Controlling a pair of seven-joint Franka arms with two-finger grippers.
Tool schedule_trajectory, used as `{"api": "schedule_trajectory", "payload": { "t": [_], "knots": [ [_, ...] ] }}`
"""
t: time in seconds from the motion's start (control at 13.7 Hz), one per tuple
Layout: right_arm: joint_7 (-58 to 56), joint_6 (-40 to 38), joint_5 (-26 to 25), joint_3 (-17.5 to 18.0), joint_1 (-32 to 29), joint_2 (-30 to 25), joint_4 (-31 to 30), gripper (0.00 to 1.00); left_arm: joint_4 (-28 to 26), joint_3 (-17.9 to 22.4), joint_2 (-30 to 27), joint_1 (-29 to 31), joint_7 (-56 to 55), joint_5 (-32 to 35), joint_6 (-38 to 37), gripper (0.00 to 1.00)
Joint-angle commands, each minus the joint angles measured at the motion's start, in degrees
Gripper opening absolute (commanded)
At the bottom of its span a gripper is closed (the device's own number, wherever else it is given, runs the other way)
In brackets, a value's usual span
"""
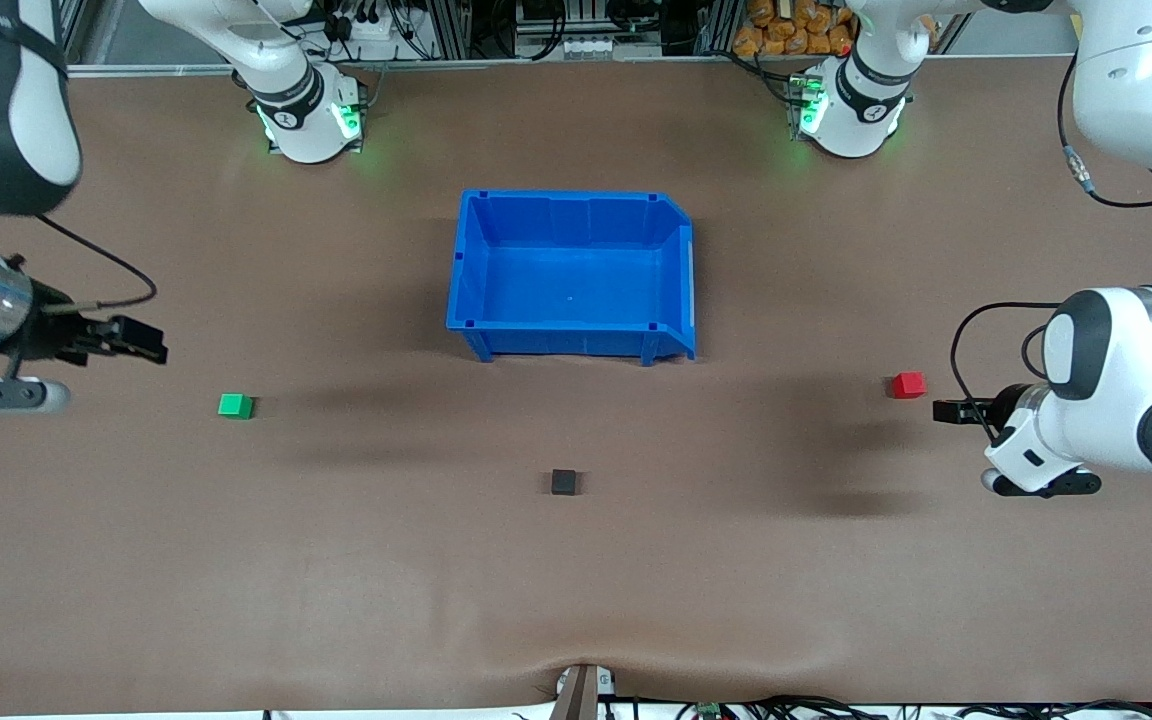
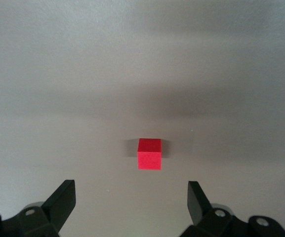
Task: Attach green and red cubes to black cube
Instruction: 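Reach the left gripper to the red cube while the right gripper reaches the green cube, then close the left gripper on the red cube while the right gripper grasps the green cube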
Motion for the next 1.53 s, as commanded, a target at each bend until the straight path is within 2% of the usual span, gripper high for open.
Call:
{"api": "schedule_trajectory", "payload": {
  "t": [0.0, 0.15, 0.44, 0.73, 0.8, 0.88, 0.95, 1.17, 1.31, 1.46],
  "knots": [
    [-0.39, 2.13, 0.26, -0.01, -0.73, 3.1, 0.14, 1.0, -0.6, -0.23, 0.92, -0.25, -0.56, 0.78, 0.32, 1.0],
    [-0.39, 6.69, 0.17, -0.01, -1.52, 4.16, -3.0, 1.0, -1.04, -0.4, 2.41, -1.13, -1.17, 0.69, 0.4, 1.0],
    [-3.28, 20.49, 0.17, -0.01, -2.75, 4.51, -12.68, 1.0, -1.38, -0.4, 6.98, -0.08, -0.03, 0.69, 3.92, 1.0],
    [-8.64, 28.31, 0.17, -0.01, -5.82, 10.21, -13.22, 1.0, -2.44, -0.49, 8.21, -0.08, 0.06, 0.6, 5.32, 1.0],
    [-9.17, 29.9, 0.26, -0.01, -6.09, 12.06, -13.22, 1.0, -2.79, -0.49, 8.57, 0.01, 0.32, 0.52, 5.59, 0.96],
    [-9.18, 30.88, 0.26, -0.01, -6.09, 13.73, -13.31, 1.0, -3.75, -0.49, 8.48, -0.16, 0.32, 0.52, 5.68, 0.84],
    [-8.92, 31.06, 0.34, -0.01, -6.0, 15.22, -13.4, 1.0, -4.55, -0.49, 8.4, -0.42, 0.32, 0.52, 6.11, 0.79],
    [-8.48, 30.45, 2.45, -0.01, -6.18, 17.43, -13.66, 1.0, -5.25, -0.49, 8.66, 0.01, 0.41, 0.52, 6.29, 0.8],
    [-8.48, 31.93, 3.33, -0.01, -6.79, 17.96, -16.29, 1.0, -5.7, -0.49, 8.57, 0.1, 0.58, 0.52, 6.47, 0.78],
    [-8.48, 32.38, 3.6, -0.01, -6.97, 18.57, -16.82, 1.0, -5.7, -0.49, 8.57, 0.19, 1.55, 0.52, 6.47, 0.64]
  ]
}}
